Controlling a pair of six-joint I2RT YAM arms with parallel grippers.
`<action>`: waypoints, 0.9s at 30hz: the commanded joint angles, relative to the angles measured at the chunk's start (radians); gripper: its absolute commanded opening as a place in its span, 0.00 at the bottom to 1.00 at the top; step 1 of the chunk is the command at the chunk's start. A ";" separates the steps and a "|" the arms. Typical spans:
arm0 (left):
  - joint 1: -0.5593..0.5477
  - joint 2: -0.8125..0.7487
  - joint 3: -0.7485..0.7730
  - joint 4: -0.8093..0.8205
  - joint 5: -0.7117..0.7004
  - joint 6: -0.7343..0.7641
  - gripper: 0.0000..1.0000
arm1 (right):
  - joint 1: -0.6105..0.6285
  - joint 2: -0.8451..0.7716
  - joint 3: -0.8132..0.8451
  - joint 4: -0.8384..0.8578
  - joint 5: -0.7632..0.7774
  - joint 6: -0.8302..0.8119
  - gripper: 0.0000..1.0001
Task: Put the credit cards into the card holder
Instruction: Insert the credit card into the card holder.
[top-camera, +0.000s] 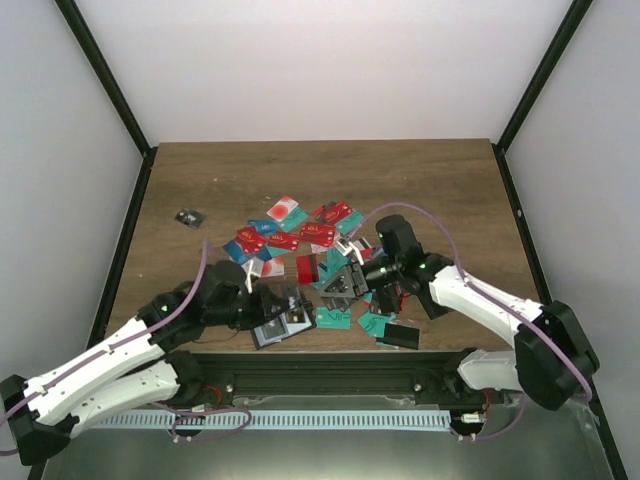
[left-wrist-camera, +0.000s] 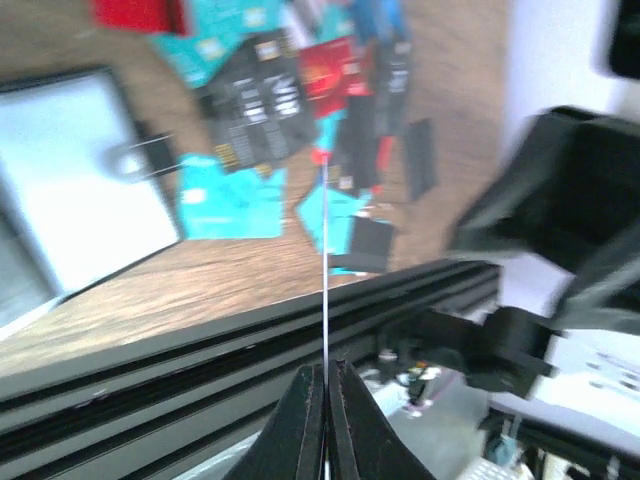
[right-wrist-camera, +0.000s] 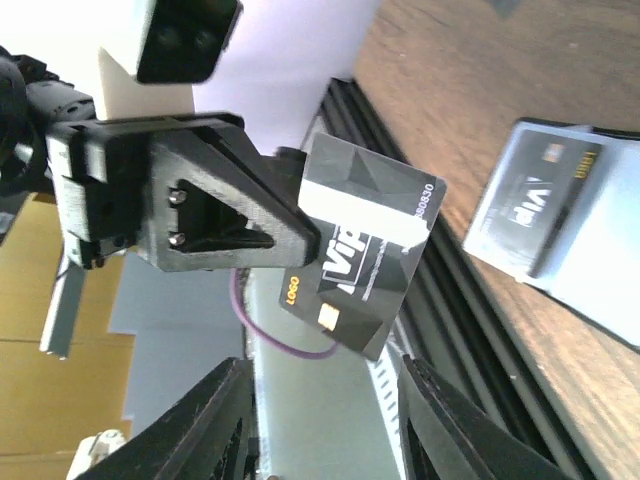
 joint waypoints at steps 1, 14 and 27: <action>0.001 -0.042 -0.108 -0.117 -0.089 -0.176 0.04 | 0.000 0.038 0.041 -0.080 0.084 -0.087 0.42; 0.003 0.047 -0.226 -0.002 -0.146 -0.231 0.04 | 0.091 0.277 0.110 -0.025 0.224 -0.065 0.28; 0.019 0.012 -0.328 0.112 -0.175 -0.229 0.04 | 0.119 0.416 0.161 0.011 0.231 -0.058 0.12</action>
